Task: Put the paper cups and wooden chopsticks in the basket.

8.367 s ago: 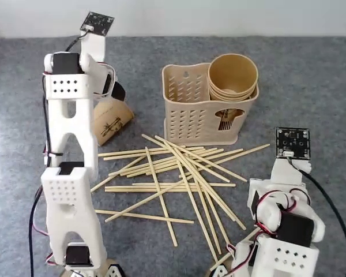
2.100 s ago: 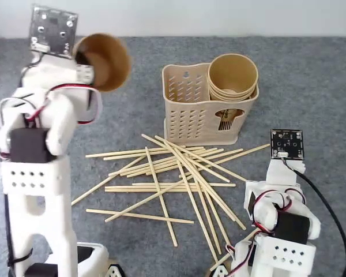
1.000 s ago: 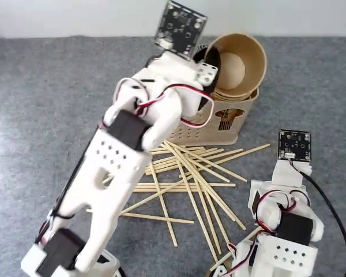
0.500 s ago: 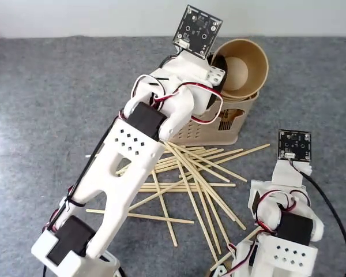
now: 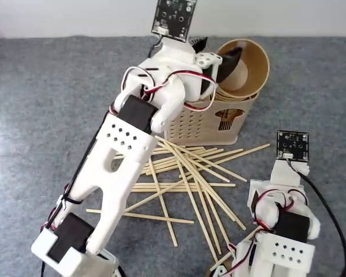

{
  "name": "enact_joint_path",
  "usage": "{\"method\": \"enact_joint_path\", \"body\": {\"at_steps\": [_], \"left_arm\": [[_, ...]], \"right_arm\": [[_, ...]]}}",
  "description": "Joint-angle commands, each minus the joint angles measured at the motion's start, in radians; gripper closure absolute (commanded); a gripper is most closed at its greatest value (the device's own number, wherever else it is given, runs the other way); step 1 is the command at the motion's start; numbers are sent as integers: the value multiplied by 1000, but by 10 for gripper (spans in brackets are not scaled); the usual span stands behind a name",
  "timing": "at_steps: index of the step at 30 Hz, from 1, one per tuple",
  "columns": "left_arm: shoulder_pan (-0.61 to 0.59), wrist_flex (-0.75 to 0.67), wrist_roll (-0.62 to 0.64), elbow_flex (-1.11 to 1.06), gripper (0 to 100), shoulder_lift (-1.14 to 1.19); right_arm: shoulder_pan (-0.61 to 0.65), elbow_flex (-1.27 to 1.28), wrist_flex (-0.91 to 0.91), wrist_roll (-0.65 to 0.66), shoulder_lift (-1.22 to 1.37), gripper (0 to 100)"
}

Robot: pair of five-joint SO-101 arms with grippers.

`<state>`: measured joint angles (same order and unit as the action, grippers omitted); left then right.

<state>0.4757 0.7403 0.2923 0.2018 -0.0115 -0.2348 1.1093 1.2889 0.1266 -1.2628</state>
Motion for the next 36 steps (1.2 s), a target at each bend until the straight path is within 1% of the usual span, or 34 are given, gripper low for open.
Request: {"method": "enact_joint_path", "body": {"at_steps": [1, 4, 8, 12, 14, 19, 26, 29, 31, 34, 36], "left_arm": [[-11, -58, 9, 59, 750, 14], [-11, -77, 9, 88, 750, 80], [-15, -75, 9, 180, 750, 195], [-48, -74, 12, 291, 750, 290], [-66, -52, 35, 334, 750, 318], [-69, 106, 49, 449, 750, 333], [-2, 390, 48, 618, 750, 341], [15, 470, 46, 611, 750, 341], [21, 494, 46, 579, 750, 341], [21, 493, 46, 495, 750, 342], [18, 466, 46, 424, 750, 342]], "right_arm": [[-5, -9, -28, -6, -8, 991], [7, -9, -27, -6, -8, 991], [31, -5, -22, -6, -8, 991], [31, -5, -22, -6, -8, 991], [31, -5, -22, -6, -8, 991], [31, -5, -24, -6, -8, 991], [30, -3, -22, -6, -8, 991], [28, -3, -22, -6, -8, 991], [28, -3, -22, -6, -8, 991], [28, -3, -22, -6, -8, 991], [27, -3, -21, -6, -8, 991]]}}
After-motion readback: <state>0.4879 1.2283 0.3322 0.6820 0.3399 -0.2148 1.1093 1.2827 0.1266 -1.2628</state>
